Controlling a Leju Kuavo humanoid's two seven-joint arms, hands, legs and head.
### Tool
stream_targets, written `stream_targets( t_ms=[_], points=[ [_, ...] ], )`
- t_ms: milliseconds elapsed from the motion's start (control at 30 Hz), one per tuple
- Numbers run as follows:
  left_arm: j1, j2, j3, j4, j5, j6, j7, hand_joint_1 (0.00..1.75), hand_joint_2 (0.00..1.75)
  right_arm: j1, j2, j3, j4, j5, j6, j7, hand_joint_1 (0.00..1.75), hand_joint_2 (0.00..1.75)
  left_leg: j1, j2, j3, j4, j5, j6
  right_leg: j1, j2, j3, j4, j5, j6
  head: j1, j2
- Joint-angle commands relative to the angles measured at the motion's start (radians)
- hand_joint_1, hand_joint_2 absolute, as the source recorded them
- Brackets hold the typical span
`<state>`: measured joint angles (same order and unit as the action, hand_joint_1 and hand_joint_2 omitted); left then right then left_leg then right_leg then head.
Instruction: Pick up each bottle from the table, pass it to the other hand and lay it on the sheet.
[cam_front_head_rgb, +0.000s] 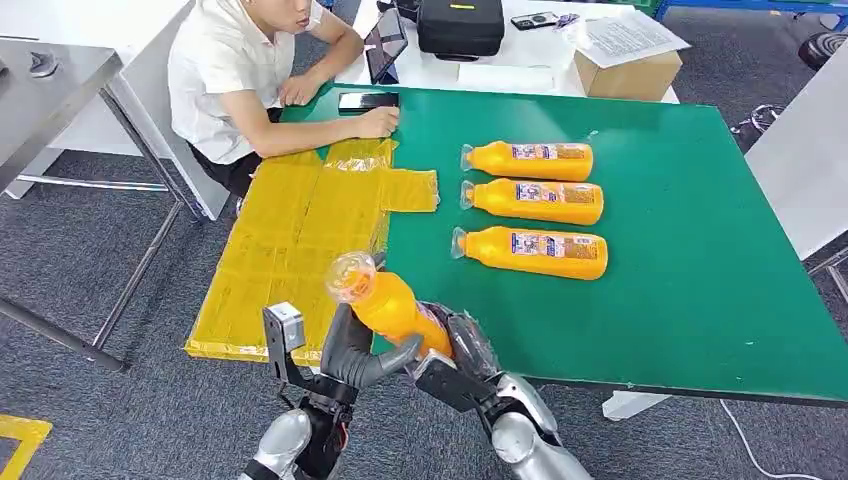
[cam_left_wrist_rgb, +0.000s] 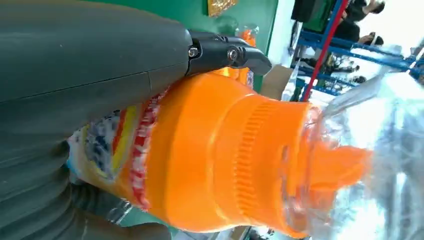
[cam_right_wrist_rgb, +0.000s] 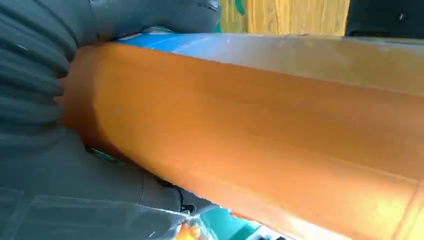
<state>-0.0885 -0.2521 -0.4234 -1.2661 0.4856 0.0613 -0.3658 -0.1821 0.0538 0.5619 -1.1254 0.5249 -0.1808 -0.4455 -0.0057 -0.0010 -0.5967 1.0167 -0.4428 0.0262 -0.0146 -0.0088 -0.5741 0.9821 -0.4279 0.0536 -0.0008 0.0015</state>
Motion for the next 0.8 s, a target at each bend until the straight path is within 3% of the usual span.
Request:
stream_targets(
  t_ms=[33, 100, 200, 233, 267, 300, 333, 467, 800],
  points=[
    [-0.072, -0.025, 0.045, 0.018, 0.089, 0.091, 0.0, 0.0, 1.75, -0.016, -0.014, 0.118, 0.027, 0.036, -0.037, 0.0, 1.73, 1.75, 0.001, 0.0, 0.003, 0.0, -0.001, -0.002, 0.001, 0.001, 0.003, 0.0, -0.001, -0.002, 0.0, 0.0],
    [-0.077, -0.025, 0.048, 0.027, 0.1, 0.097, 0.003, 0.0, 1.75, -0.016, -0.013, 0.125, 0.025, 0.035, -0.041, 0.001, 1.75, 1.75, 0.001, 0.0, 0.002, 0.0, -0.001, -0.002, 0.001, 0.0, 0.002, 0.0, -0.001, -0.002, 0.0, 0.0],
    [-0.082, -0.024, 0.051, 0.036, 0.191, 0.034, 0.03, 0.0, 1.75, -0.031, -0.009, 0.141, 0.043, 0.011, -0.042, 0.0, 1.61, 1.75, 0.001, 0.0, 0.001, 0.0, -0.001, -0.002, 0.001, 0.0, 0.001, 0.0, 0.0, -0.002, 0.001, 0.0],
    [-0.079, -0.016, 0.041, 0.031, 0.223, -0.003, 0.043, 0.73, 1.75, -0.039, -0.005, 0.138, 0.059, -0.004, -0.041, -0.005, 1.48, 1.75, 0.001, 0.0, 0.002, 0.0, -0.001, -0.002, 0.001, 0.0, 0.003, 0.0, -0.001, -0.002, 0.0, 0.0],
    [-0.076, -0.016, 0.038, 0.028, 0.238, -0.02, 0.049, 1.75, 1.75, -0.042, -0.004, 0.137, 0.066, -0.009, -0.042, -0.009, 1.31, 1.75, 0.001, 0.0, 0.001, 0.0, 0.0, -0.001, 0.001, 0.0, 0.001, 0.0, 0.0, -0.002, 0.0, 0.0],
    [-0.072, -0.011, 0.03, 0.022, 0.276, -0.069, 0.064, 1.75, 1.75, -0.05, -0.003, 0.136, 0.084, -0.016, -0.036, -0.014, 0.73, 1.75, 0.001, 0.001, 0.003, 0.0, -0.001, -0.002, 0.001, 0.001, 0.002, -0.001, 0.0, -0.003, 0.0, 0.0],
    [-0.074, -0.006, 0.023, 0.025, 0.291, -0.09, 0.072, 1.75, 1.75, -0.055, -0.001, 0.134, 0.096, -0.024, -0.032, -0.019, 0.28, 1.75, 0.001, 0.0, 0.002, 0.0, 0.0, -0.002, 0.001, 0.0, 0.002, 0.0, 0.0, -0.002, 0.0, 0.0],
    [-0.088, -0.004, 0.019, 0.047, 0.294, -0.092, 0.07, 1.75, 1.75, -0.053, 0.008, 0.125, 0.103, -0.035, -0.029, -0.034, 0.0, 1.75, 0.001, 0.0, 0.003, 0.0, -0.001, -0.002, 0.001, 0.0, 0.002, -0.001, 0.0, -0.002, 0.0, 0.0],
    [-0.089, -0.001, 0.011, 0.079, 0.31, -0.101, 0.079, 1.75, 1.75, -0.032, 0.024, 0.114, 0.066, -0.063, -0.043, -0.04, 0.0, 1.75, 0.001, 0.0, 0.002, -0.001, 0.0, -0.001, 0.001, 0.0, 0.002, -0.001, 0.0, -0.002, 0.0, 0.0]
  ],
)
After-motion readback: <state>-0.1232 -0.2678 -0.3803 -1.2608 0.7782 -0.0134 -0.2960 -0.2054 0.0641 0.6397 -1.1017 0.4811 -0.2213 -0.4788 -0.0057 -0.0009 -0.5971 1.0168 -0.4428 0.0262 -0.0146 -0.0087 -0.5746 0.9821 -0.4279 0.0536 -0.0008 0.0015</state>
